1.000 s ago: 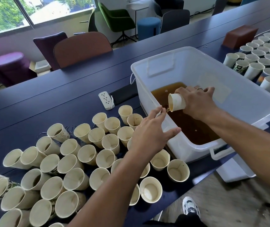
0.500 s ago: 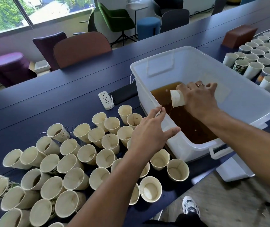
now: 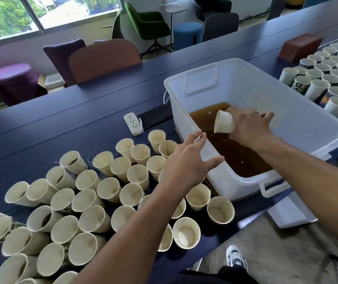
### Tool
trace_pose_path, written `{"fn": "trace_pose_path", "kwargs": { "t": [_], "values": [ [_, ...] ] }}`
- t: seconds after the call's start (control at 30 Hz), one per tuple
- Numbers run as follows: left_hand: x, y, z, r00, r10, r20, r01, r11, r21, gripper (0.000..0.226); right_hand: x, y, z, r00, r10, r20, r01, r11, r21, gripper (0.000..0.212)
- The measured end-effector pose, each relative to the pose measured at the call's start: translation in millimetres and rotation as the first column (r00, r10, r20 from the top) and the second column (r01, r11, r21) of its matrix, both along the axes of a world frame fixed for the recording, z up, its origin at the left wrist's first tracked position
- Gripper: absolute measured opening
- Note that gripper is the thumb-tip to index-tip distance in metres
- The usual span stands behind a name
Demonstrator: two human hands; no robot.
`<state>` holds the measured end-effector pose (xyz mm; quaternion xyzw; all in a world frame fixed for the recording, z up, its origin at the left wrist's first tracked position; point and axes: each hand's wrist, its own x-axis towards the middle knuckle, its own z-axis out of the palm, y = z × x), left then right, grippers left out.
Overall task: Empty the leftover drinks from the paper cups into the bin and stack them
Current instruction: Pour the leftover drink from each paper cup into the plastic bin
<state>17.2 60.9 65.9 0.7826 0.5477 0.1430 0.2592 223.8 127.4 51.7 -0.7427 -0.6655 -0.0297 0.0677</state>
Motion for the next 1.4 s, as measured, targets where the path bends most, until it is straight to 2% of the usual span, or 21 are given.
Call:
{"fn": "trace_pose_path", "kwargs": {
  "t": [0.07,0.2,0.37,0.47,0.6,0.73,0.87,0.97,1.03,1.17,1.27,1.4],
  "values": [
    [-2,2,6,0.999,-0.001,0.036,0.002,1.0,-0.024,0.078,-3,-1,10,0.988,-0.017,-0.156,0.016,1.0,-0.009,0.065],
    [-24,14,31,0.945,0.118,0.304,-0.081,0.988,-0.133,0.05,-21,-8,40,0.96,0.005,-0.281,0.016,0.997,0.072,0.077],
    [-72,14,78,0.829,0.239,0.505,-0.242,0.968,-0.062,0.024,-77,-29,76,0.861,0.229,-0.453,-0.107,0.954,0.279,0.08],
    [-106,-3,89,0.779,0.294,0.554,-0.326,0.944,-0.042,0.015,-125,-46,77,0.789,0.369,-0.492,-0.243,0.922,0.301,0.087],
    [-151,-43,61,0.686,0.438,0.581,-0.459,0.88,-0.122,0.013,-179,-73,46,0.667,0.465,-0.582,-0.404,0.882,0.242,0.087],
    [-193,-87,16,0.567,0.635,0.524,-0.612,0.751,-0.248,0.012,-227,-101,2,0.591,0.464,-0.66,-0.542,0.834,0.102,0.083],
    [-227,-116,-9,0.483,0.75,0.452,-0.725,0.632,-0.273,0.016,-266,-114,-13,0.536,0.492,-0.686,-0.669,0.743,0.01,0.08],
    [-252,-133,-16,0.399,0.805,0.439,-0.809,0.534,-0.243,0.014,-290,-116,-19,0.406,0.541,-0.736,-0.781,0.624,0.029,0.083],
    [-272,-144,-19,0.342,0.835,0.43,-0.859,0.464,-0.216,0.014,-307,-112,-26,0.356,0.559,-0.749,-0.826,0.563,0.027,0.073],
    [-323,-165,-19,0.209,0.869,0.449,-0.94,0.306,-0.154,0.013,-346,-105,-31,0.281,0.526,-0.802,-0.85,0.525,0.047,0.052],
    [-367,-181,-17,0.116,0.901,0.419,-0.986,0.155,-0.059,0.007,-383,-108,-36,0.292,0.587,-0.755,-0.888,0.46,0.015,0.036],
    [-426,-195,-31,-0.011,0.941,0.337,-1.0,-0.012,0.001,0.005,-428,-121,-48,0.278,0.757,-0.591,-0.955,0.286,-0.083,0.022]
  ]
}}
